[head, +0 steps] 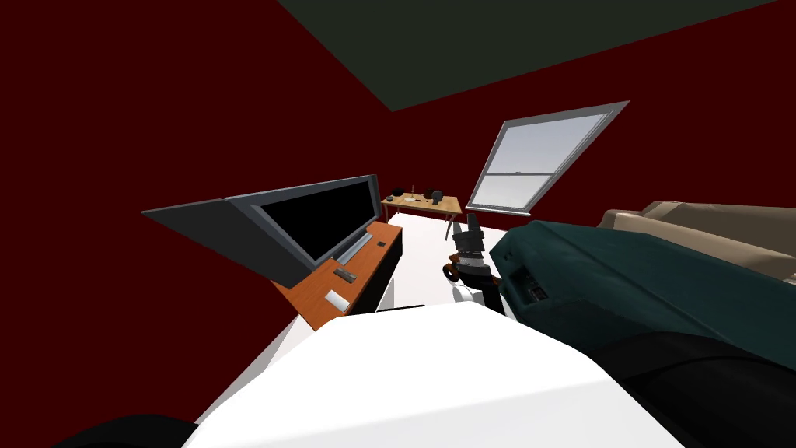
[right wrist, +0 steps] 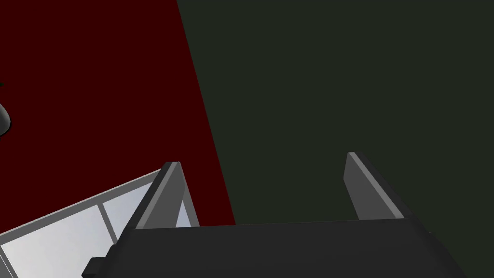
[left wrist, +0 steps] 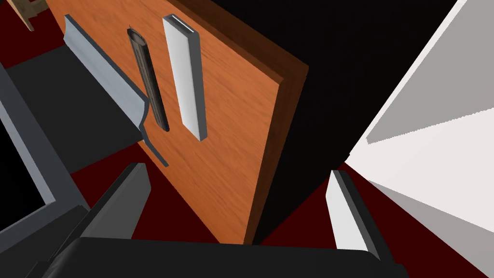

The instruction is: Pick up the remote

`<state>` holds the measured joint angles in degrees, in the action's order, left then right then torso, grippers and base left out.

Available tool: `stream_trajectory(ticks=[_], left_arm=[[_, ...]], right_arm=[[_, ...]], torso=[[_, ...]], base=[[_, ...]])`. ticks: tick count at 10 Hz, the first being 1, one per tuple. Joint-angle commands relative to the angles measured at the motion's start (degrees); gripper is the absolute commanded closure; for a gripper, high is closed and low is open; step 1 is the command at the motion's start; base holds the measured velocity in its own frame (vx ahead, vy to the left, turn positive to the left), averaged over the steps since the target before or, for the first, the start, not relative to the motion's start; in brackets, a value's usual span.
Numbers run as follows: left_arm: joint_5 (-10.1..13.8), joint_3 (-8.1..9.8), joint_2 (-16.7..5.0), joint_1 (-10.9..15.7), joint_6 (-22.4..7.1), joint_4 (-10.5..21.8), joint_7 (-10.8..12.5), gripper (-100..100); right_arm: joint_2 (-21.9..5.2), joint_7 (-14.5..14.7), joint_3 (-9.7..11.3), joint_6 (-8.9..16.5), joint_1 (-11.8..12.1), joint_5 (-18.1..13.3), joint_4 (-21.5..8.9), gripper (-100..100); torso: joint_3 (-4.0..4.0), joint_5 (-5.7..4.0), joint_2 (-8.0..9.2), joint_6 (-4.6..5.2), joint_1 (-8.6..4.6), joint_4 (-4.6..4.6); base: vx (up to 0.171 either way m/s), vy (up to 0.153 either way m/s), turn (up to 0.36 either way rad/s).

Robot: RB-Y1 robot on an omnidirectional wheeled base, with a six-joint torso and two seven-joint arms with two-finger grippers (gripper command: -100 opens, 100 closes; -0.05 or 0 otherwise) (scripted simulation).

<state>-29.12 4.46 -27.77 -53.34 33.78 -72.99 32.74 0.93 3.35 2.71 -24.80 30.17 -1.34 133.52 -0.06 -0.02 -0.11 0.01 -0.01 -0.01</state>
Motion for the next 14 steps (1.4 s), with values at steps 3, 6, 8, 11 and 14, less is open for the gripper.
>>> stream_trajectory(ticks=[3,6,8,11,14], left_arm=[[-2.35,-0.28,-1.34,0.49,0.82,6.12,2.06,-100],[-2.35,-0.28,-1.34,0.49,0.82,7.63,2.06,-100],[-2.35,-0.28,-1.34,0.49,0.82,7.63,2.06,-100],[-2.35,-0.28,-1.34,0.49,0.82,7.63,2.06,-100],[-2.91,-2.77,-4.02,1.38,0.16,10.67,3.78,-100]], right_arm=[[0.0,0.0,-0.01,0.0,0.01,0.0,0.0,0],[0.0,0.0,-0.01,0.0,0.01,0.0,0.0,0],[0.0,0.0,-0.01,0.0,0.0,0.0,0.0,0],[0.0,0.0,-0.01,0.0,0.0,0.0,0.0,0],[0.0,0.0,0.0,0.0,0.0,0.0,0.0,0]], torso=[[0.02,0.01,0.05,-0.06,-0.01,0.0],[0.05,0.0,0.1,-0.05,-0.02,0.01],[0.1,0.0,0.18,-0.05,-0.03,0.03],[0.1,0.0,0.18,-0.04,-0.03,0.04],[0.01,0.0,0.02,0.0,0.0,0.01]], base=[[0.059,-0.002,-0.158],[0.021,0.0,-0.046],[0.0,0.0,0.0],[0.008,0.0,0.011],[0.051,0.001,-0.161]])
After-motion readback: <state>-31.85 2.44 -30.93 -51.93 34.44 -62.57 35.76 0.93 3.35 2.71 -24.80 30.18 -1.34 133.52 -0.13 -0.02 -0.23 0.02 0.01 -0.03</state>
